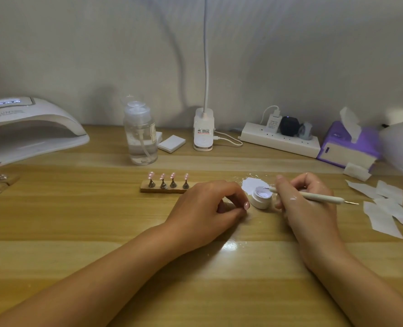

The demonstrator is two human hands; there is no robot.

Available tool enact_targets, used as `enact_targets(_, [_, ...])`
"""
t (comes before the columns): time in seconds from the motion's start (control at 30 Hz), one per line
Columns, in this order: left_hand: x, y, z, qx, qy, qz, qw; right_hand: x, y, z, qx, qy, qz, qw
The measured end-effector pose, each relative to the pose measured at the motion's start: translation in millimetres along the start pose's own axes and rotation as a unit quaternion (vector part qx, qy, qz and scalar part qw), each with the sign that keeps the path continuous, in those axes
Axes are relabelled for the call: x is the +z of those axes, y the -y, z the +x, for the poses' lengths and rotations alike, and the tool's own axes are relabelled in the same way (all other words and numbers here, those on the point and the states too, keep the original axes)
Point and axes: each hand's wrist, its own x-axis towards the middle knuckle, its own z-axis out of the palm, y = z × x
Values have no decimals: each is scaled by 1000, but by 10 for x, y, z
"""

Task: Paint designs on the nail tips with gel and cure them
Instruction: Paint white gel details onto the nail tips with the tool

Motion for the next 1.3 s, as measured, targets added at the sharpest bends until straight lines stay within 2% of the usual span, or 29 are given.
enact_targets(0.17, [-1,6,6,-3,-3,-1,1000,-29,96,-53,-12,-26,111,993])
enact_targets(0.3, [-11,-3,0,1,0,1,1000,-9,190,-176,-24,28,146,989])
enact_targets(0.4, [-16,-11,2,4,-4,-1,1000,37,184,-247,11,62,148,987])
enact_targets(0.53, [-15,-14,4,5,-7,-8,1000,75,149,-247,41,53,125,990])
enact_targets(0.7, [2,1,9,-1,-22,-6,1000,85,135,-237,34,64,89,993])
enact_targets(1.3, [-11,-7,13,1,-18,-17,1000,86,123,-235,26,82,76,993])
